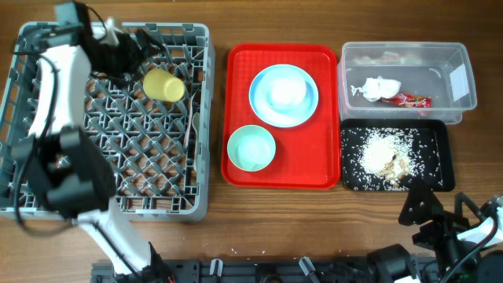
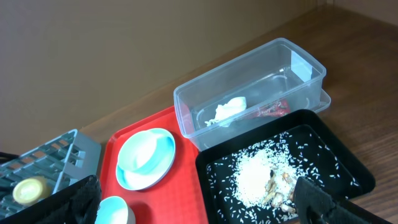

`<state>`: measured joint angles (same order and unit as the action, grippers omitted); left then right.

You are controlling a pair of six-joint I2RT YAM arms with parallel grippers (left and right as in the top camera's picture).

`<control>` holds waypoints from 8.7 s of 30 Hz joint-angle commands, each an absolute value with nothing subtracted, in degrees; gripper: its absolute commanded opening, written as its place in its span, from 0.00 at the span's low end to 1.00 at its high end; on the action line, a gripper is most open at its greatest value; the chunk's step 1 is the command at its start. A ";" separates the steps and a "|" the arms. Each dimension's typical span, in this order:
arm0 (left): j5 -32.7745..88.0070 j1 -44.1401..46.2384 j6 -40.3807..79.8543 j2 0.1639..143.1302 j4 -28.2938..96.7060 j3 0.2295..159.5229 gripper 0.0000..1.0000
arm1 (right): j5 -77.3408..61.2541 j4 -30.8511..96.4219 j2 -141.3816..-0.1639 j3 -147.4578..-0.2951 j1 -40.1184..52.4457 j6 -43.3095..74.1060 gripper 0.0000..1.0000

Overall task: Sort waste into correct bins and load items into the dishwasher rack
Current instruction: 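Lower the yellow cup into the rack's upper middle and release, then retract the left gripper from the rack toward the red tray, then grasp the light blue bowl on the red tray with the left gripper, then place the light blue bowl into the rack and release, then grasp the green bowl with the left gripper and carry it to the rack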

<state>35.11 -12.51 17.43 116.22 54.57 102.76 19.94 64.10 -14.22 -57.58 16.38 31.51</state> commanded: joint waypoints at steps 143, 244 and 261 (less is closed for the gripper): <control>-7.05 43.86 22.72 117.21 39.59 99.33 0.41 | 19.66 63.96 -13.65 -57.67 16.10 32.10 1.00; 1.83 44.80 29.10 121.67 58.96 90.52 0.04 | 19.66 63.99 -13.65 -57.67 16.10 32.10 1.00; 58.00 6.46 23.62 102.76 48.93 106.37 0.04 | 19.66 64.03 -13.65 -57.67 16.10 32.10 1.00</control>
<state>27.88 15.51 26.81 95.64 52.71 107.33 19.94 64.23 -14.17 -57.54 16.38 31.68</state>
